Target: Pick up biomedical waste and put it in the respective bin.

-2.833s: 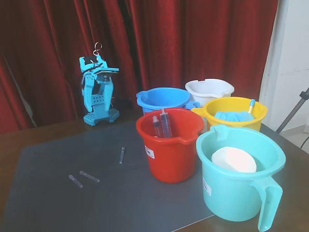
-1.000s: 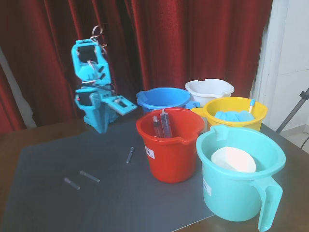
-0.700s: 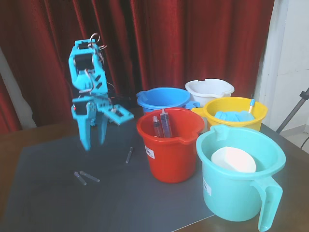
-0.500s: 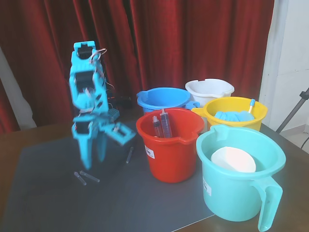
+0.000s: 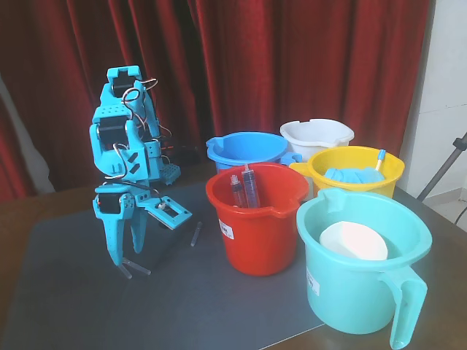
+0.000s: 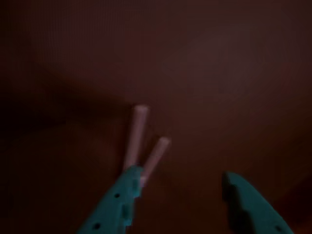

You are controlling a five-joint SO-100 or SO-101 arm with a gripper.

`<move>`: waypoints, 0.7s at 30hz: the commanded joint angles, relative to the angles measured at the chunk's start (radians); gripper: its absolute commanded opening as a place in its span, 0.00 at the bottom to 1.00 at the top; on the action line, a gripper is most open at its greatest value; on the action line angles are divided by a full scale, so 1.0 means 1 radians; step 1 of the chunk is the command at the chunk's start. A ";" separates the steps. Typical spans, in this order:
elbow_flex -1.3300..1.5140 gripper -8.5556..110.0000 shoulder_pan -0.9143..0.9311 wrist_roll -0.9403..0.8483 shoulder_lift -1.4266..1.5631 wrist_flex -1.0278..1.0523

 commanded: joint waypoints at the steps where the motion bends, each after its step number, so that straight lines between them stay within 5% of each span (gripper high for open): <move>1: -0.037 0.22 -0.008 -0.031 0.028 0.052; 21: -0.032 0.22 -0.006 -0.078 0.011 0.011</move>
